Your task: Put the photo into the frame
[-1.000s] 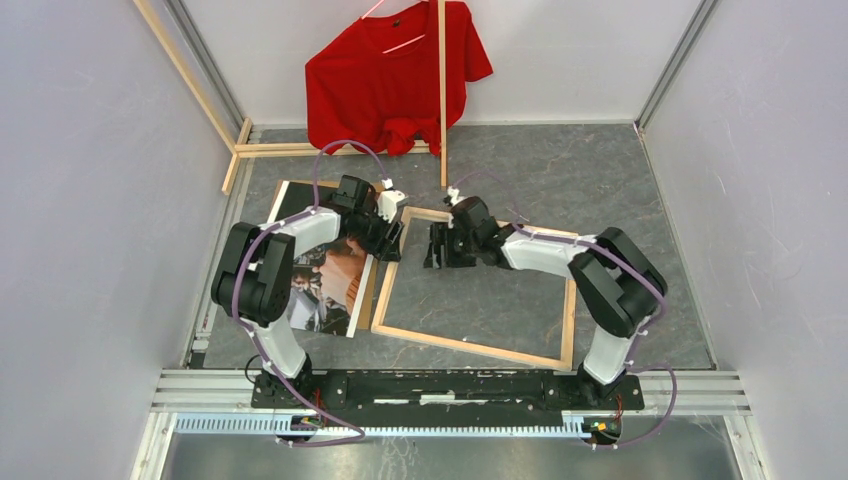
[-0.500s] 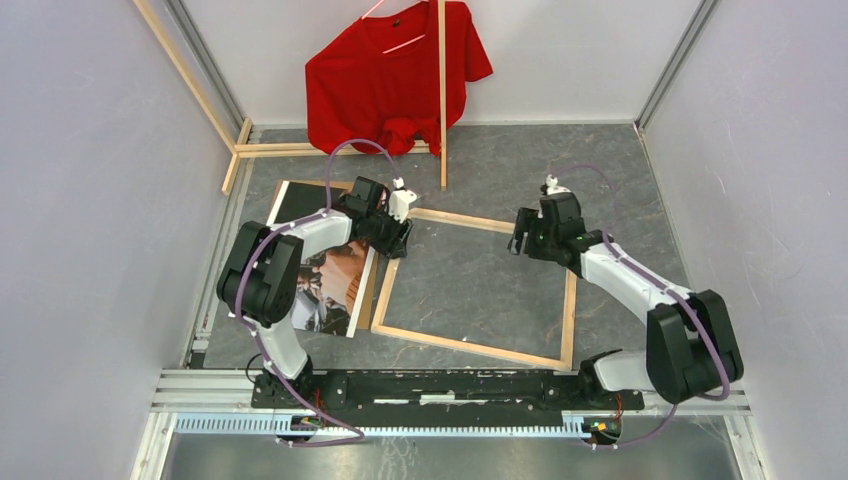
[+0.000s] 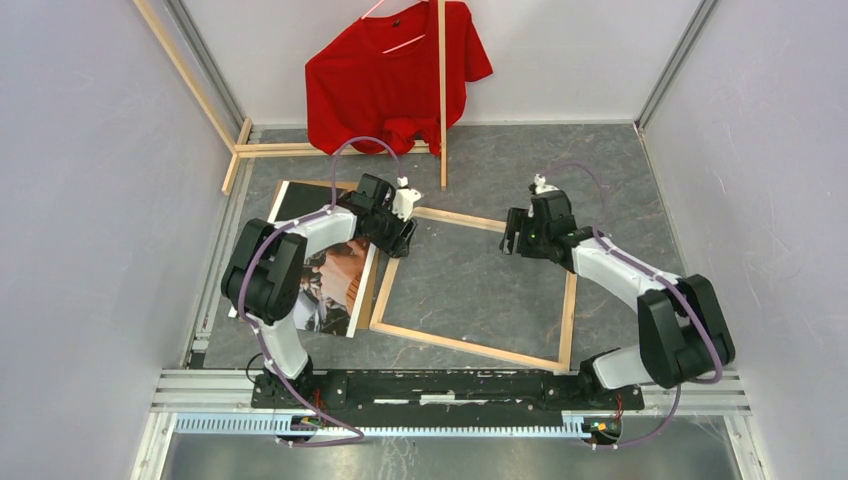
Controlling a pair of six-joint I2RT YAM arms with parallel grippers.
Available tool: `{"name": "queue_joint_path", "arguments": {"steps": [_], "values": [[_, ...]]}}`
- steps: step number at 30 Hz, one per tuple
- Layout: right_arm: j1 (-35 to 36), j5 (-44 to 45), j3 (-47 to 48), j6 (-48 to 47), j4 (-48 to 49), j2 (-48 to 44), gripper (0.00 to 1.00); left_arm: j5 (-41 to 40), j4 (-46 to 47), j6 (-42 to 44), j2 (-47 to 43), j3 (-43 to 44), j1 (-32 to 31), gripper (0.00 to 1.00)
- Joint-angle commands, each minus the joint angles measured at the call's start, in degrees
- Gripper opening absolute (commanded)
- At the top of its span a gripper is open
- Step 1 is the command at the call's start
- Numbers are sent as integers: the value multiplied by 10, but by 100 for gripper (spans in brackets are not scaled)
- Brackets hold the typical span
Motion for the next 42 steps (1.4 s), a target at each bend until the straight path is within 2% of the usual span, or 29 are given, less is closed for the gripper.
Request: {"name": "queue_joint_path", "arguments": {"steps": [1, 5, 11, 14, 17, 22, 28, 32, 38, 42], "values": [[44, -19, 69, 8, 51, 58, 75, 21, -89, -8, -9, 18, 13, 66], [61, -27, 124, 20, 68, 112, 75, 31, -107, -5, -30, 40, 36, 70], [81, -9, 191, 15, 37, 157, 75, 76, -121, -12, -20, 58, 78, 68], [62, 46, 157, 7, 0, 115, 77, 129, -125, -21, -15, 67, 103, 70], [14, 85, 95, 8, -37, 46, 80, 144, -125, -20, -13, 70, 115, 74], [-34, 141, 0, -9, -92, -65, 82, 163, -123, -12, -21, 56, 117, 74], [-62, 99, -93, 0, -86, -105, 81, 190, -124, -15, -23, 38, 109, 68], [-77, 85, -137, 5, -76, -118, 81, 198, -124, -16, -14, 32, 89, 68], [-81, 100, -152, 5, -85, -167, 81, 189, -128, -17, 16, 39, 63, 67], [-80, 8, -144, 2, -30, -171, 78, 186, -128, -21, 12, 37, 63, 63]]}}
